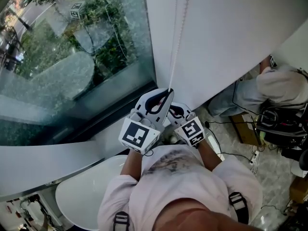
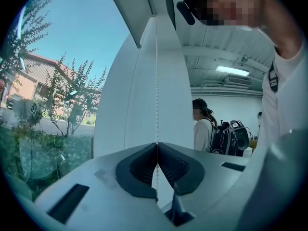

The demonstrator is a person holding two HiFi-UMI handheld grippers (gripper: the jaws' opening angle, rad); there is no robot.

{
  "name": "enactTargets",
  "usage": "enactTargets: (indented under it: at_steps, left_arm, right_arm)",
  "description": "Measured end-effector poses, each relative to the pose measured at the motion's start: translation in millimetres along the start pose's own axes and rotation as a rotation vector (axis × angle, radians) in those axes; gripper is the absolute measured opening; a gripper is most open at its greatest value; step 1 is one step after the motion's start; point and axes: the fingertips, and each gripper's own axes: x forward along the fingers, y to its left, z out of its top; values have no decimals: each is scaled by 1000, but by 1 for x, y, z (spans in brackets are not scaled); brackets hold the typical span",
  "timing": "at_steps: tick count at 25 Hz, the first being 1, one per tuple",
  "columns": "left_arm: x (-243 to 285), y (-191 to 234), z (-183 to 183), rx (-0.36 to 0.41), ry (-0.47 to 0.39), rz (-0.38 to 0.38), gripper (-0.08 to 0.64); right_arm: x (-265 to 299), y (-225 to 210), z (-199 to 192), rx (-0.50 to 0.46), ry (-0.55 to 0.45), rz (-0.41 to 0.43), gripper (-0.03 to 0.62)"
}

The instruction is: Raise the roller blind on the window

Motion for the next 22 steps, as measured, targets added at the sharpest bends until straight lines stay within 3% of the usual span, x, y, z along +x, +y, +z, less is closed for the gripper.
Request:
enactTargets:
  at_steps: [22]
  left_arm:
    - [-7, -4, -73, -56, 100, 4, 9]
  right_arm:
    - [13, 6, -71, 23, 167, 12, 61]
